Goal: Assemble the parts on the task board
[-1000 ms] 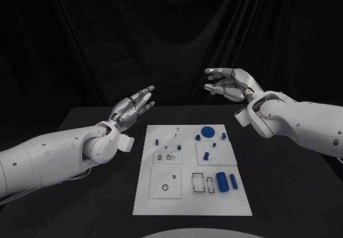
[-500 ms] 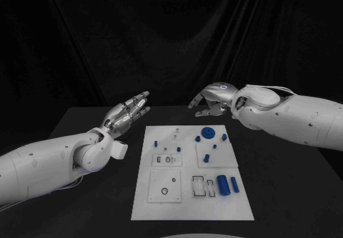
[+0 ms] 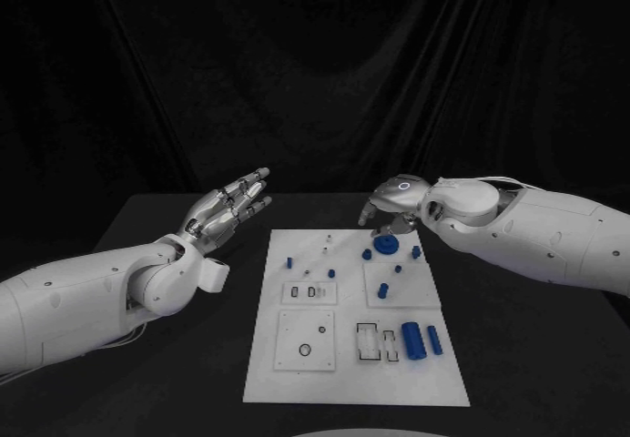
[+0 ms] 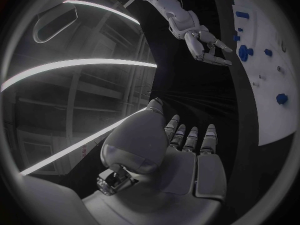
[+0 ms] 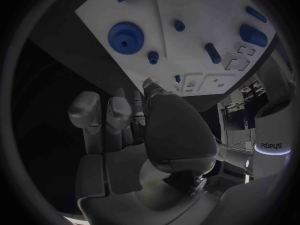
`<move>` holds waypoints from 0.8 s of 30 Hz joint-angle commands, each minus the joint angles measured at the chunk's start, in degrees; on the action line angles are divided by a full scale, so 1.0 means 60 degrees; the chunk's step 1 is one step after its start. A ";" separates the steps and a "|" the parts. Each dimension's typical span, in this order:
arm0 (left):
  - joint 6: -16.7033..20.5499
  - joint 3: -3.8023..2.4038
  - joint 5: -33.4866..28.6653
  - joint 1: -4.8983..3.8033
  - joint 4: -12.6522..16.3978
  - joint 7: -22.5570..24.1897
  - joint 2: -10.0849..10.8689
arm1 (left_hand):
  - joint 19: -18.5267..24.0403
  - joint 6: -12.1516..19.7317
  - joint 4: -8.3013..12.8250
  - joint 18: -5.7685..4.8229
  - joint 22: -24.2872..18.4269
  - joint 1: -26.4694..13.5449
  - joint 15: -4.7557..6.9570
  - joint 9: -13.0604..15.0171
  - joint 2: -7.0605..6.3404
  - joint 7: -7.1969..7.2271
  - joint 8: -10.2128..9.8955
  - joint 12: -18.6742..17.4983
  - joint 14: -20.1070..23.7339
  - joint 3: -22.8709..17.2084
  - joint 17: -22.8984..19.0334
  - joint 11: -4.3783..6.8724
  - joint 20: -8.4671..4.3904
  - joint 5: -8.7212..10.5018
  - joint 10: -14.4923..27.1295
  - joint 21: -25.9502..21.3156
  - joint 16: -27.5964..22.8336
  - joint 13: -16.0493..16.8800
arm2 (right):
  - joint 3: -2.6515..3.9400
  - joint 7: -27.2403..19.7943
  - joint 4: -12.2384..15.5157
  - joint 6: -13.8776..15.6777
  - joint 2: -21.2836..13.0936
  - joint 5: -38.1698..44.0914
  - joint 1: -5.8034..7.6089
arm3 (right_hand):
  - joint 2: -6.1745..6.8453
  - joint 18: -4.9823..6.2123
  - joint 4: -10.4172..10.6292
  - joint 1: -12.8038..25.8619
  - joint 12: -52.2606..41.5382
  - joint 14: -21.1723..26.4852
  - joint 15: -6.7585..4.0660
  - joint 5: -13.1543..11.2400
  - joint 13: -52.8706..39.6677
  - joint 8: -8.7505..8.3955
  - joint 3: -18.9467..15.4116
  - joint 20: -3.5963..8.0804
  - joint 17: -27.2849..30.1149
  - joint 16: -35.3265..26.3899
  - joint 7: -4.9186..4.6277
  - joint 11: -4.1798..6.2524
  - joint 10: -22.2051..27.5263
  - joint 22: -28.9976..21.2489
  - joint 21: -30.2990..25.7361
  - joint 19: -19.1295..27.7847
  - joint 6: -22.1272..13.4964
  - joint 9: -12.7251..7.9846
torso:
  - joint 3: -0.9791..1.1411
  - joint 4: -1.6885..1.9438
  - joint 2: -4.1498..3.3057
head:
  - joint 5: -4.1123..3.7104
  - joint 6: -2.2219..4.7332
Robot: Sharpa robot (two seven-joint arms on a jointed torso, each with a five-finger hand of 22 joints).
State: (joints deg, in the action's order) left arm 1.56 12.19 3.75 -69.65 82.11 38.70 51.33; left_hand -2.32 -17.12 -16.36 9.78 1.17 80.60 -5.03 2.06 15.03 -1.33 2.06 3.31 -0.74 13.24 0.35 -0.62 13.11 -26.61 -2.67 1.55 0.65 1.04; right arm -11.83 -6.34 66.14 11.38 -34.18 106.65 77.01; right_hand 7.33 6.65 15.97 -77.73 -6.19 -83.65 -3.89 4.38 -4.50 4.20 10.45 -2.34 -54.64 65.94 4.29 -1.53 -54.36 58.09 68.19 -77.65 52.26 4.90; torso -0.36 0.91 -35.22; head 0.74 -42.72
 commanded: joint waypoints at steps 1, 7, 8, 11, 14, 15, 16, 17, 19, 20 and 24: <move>-0.0149 -0.0011 0.0016 -0.0030 0.0017 0.1055 -0.0010 | 0.0006 -0.0074 0.0022 0.0097 0.0014 0.0106 -0.0072 0.0008 -0.0006 0.0003 0.0037 0.0042 0.0001 -0.0053 0.0008 0.0041 0.0072 -0.0059 -0.0006 0.0065 0.0030 0.0009 | 0.0008 0.0258 0.0018 -0.0298 0.0013 0.0357 -0.0072 | 0.0000 -0.0095 0.0047 0.0090 0.0063 -0.0147 -0.0014 0.0019 -0.0013 0.0041 -0.0004 -0.0005 -0.0138 0.0125 -0.0015 0.0011 -0.0057 0.0141 0.0105 -0.0074 0.0107 0.0029 | 0.0009 -0.0015 -0.0005 | 0.0011 -0.0015; -0.0212 -0.0010 0.0016 -0.0027 -0.0024 0.1043 -0.0045 | -0.0008 -0.0097 0.0025 0.0097 0.0019 0.0129 -0.0093 0.0010 0.0001 -0.0012 0.0040 0.0047 -0.0006 -0.0068 0.0011 0.0039 0.0097 -0.0094 -0.0004 0.0076 0.0036 0.0009 | 0.0008 0.0179 0.0050 -0.0199 -0.0047 0.0361 -0.0121 | 0.0131 -0.0232 0.0096 0.0416 0.0060 -0.0381 -0.0032 -0.0009 -0.0079 -0.0064 -0.0069 0.0018 -0.1129 0.0959 0.0027 0.0000 -0.0192 0.1094 0.0826 -0.0343 -0.0064 0.0053 | 0.0010 -0.0010 -0.0026 | 0.0012 -0.0020; -0.0229 -0.0010 0.0016 -0.0026 -0.0043 0.1037 -0.0058 | -0.0008 -0.0097 0.0025 0.0097 0.0019 0.0129 -0.0093 0.0010 0.0001 -0.0012 0.0040 0.0047 -0.0006 -0.0068 0.0011 0.0039 0.0097 -0.0094 -0.0004 0.0076 0.0036 0.0009 | 0.0008 0.0160 0.0053 -0.0202 -0.0060 0.0362 -0.0126 | 0.0151 -0.0233 0.0093 0.0426 0.0083 -0.0378 -0.0035 -0.0009 -0.0081 -0.0069 -0.0064 0.0017 -0.1145 0.0982 0.0055 0.0007 -0.0163 0.1118 0.0846 -0.0334 -0.0090 0.0054 | 0.0010 -0.0012 -0.0030 | 0.0004 -0.0025; -0.0262 -0.0010 0.0016 -0.0024 -0.0084 0.1040 -0.0083 | -0.0008 -0.0097 0.0025 0.0097 0.0019 0.0129 -0.0093 0.0010 0.0001 -0.0012 0.0040 0.0047 -0.0006 -0.0068 0.0011 0.0039 0.0097 -0.0094 -0.0004 0.0076 0.0036 0.0009 | 0.0008 0.0112 0.0061 -0.0306 -0.0088 0.0362 -0.0134 | 0.0222 -0.0226 0.0082 0.0376 0.0193 -0.0346 -0.0030 0.0006 -0.0071 -0.0079 -0.0032 0.0010 -0.1164 0.1021 0.0099 0.0003 0.0008 0.1151 0.0871 -0.0279 -0.0183 0.0054 | 0.0005 -0.0013 -0.0014 | -0.0003 -0.0073; -0.0288 -0.0009 0.0017 -0.0022 -0.0109 0.1052 -0.0098 | -0.0016 -0.0114 0.0026 0.0097 0.0021 0.0149 -0.0113 0.0012 0.0015 -0.0027 0.0042 0.0046 -0.0011 -0.0085 0.0012 0.0046 0.0120 -0.0110 0.0003 0.0082 0.0039 0.0007 | 0.0008 0.0038 0.0059 -0.0427 -0.0115 0.0362 -0.0138 | 0.0257 -0.0217 0.0093 0.0332 0.0314 -0.0293 -0.0024 0.0052 -0.0063 -0.0068 0.0006 0.0000 -0.1128 0.1022 0.0121 0.0006 0.0195 0.1178 0.0880 -0.0207 -0.0241 0.0062 | 0.0005 -0.0010 -0.0005 | 0.0008 -0.0108; -0.0296 -0.0009 0.0017 -0.0022 -0.0115 0.1052 -0.0102 | -0.0020 -0.0125 0.0025 0.0097 0.0022 0.0154 -0.0119 0.0013 0.0021 -0.0031 0.0044 0.0050 -0.0010 -0.0090 0.0011 0.0050 0.0126 -0.0113 0.0001 0.0085 0.0038 0.0008 | 0.0008 0.0014 0.0057 -0.0441 -0.0122 0.0363 -0.0139 | 0.0268 -0.0214 0.0099 0.0332 0.0348 -0.0279 -0.0026 0.0057 -0.0059 -0.0065 0.0012 0.0001 -0.1118 0.1021 0.0132 0.0018 0.0251 0.1189 0.0884 -0.0191 -0.0248 0.0065 | 0.0006 -0.0012 -0.0006 | 0.0011 -0.0111; -0.0304 -0.0009 0.0017 -0.0021 -0.0123 0.1051 -0.0106 | -0.0026 -0.0147 0.0027 0.0097 0.0024 0.0164 -0.0129 0.0015 0.0026 -0.0035 0.0048 0.0059 -0.0014 -0.0098 0.0013 0.0053 0.0135 -0.0121 -0.0004 0.0090 0.0042 0.0010 | 0.0008 -0.0010 0.0056 -0.0447 -0.0128 0.0363 -0.0140 | 0.0279 -0.0208 0.0102 0.0332 0.0369 -0.0270 -0.0028 0.0058 -0.0057 -0.0063 0.0014 0.0001 -0.1110 0.1019 0.0137 0.0024 0.0287 0.1177 0.0873 -0.0171 -0.0254 0.0067 | 0.0006 -0.0009 -0.0007 | 0.0013 -0.0118; -0.0314 -0.0009 0.0017 -0.0021 -0.0137 0.1048 -0.0113 | -0.0026 -0.0147 0.0027 0.0097 0.0024 0.0164 -0.0129 0.0015 0.0026 -0.0035 0.0048 0.0059 -0.0014 -0.0098 0.0013 0.0053 0.0135 -0.0121 -0.0004 0.0090 0.0042 0.0010 | 0.0008 -0.0038 0.0058 -0.0443 -0.0136 0.0363 -0.0141 | 0.0291 -0.0207 0.0105 0.0333 0.0387 -0.0262 -0.0029 0.0059 -0.0054 -0.0063 0.0014 0.0001 -0.1102 0.1016 0.0137 0.0025 0.0323 0.1181 0.0874 -0.0161 -0.0260 0.0068 | 0.0005 -0.0006 -0.0006 | 0.0015 -0.0125; -0.0331 -0.0009 0.0017 -0.0020 -0.0165 0.1042 -0.0126 | -0.0031 -0.0152 0.0027 0.0098 0.0027 0.0171 -0.0137 0.0016 0.0029 -0.0037 0.0049 0.0060 -0.0016 -0.0103 0.0013 0.0053 0.0141 -0.0122 -0.0003 0.0094 0.0043 0.0009 | 0.0008 -0.0073 0.0067 -0.0416 -0.0148 0.0363 -0.0147 | 0.0304 -0.0208 0.0100 0.0311 0.0406 -0.0258 -0.0026 0.0068 -0.0051 -0.0069 0.0023 0.0001 -0.1129 0.1039 0.0138 0.0018 0.0371 0.1205 0.0885 -0.0153 -0.0285 0.0067 | 0.0003 -0.0001 -0.0006 | 0.0016 -0.0129; -0.0338 -0.0009 0.0017 -0.0019 -0.0180 0.1044 -0.0133 | -0.0031 -0.0152 0.0027 0.0098 0.0027 0.0171 -0.0137 0.0016 0.0029 -0.0037 0.0049 0.0060 -0.0016 -0.0103 0.0013 0.0053 0.0141 -0.0122 -0.0003 0.0094 0.0043 0.0009 | 0.0008 -0.0086 0.0072 -0.0398 -0.0153 0.0363 -0.0154 | 0.0296 -0.0213 0.0077 0.0230 0.0415 -0.0255 -0.0026 0.0097 -0.0051 -0.0070 0.0058 -0.0001 -0.1146 0.1058 0.0151 0.0017 0.0410 0.1239 0.0905 -0.0151 -0.0304 0.0067 | 0.0003 -0.0007 -0.0008 | 0.0021 -0.0134; -0.0341 -0.0009 0.0017 -0.0013 -0.0208 0.1102 -0.0149 | -0.0050 -0.0249 0.0028 0.0099 0.0033 0.0204 -0.0175 0.0027 0.0051 -0.0062 0.0068 0.0086 -0.0027 -0.0130 0.0016 0.0054 0.0170 -0.0140 -0.0017 0.0109 0.0051 0.0015 | 0.0008 -0.0118 0.0094 -0.0269 -0.0166 0.0363 -0.0202 | 0.0289 -0.0221 0.0070 0.0185 0.0414 -0.0260 -0.0026 0.0122 -0.0055 -0.0067 0.0078 -0.0001 -0.1193 0.1094 0.0160 0.0018 0.0426 0.1294 0.0939 -0.0164 -0.0311 0.0068 | 0.0003 -0.0008 -0.0012 | 0.0031 -0.0142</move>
State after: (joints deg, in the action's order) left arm 0.36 12.20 3.85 -69.65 80.81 38.73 50.56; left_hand -2.63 -18.37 -16.25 9.76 1.32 81.39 -5.75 2.18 15.37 -1.77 2.28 3.72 -1.05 12.65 0.38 -0.62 13.84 -27.16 -2.66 2.09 0.65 1.04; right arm -11.80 -6.71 66.56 9.65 -35.08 108.15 76.00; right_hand 8.99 5.80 16.44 -76.21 -3.90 -83.64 -3.89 4.79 -4.85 3.98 10.61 -2.27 -61.75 72.34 5.19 -1.44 -52.19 65.81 73.45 -78.92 50.65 5.24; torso -0.33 0.86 -35.27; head 0.89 -43.54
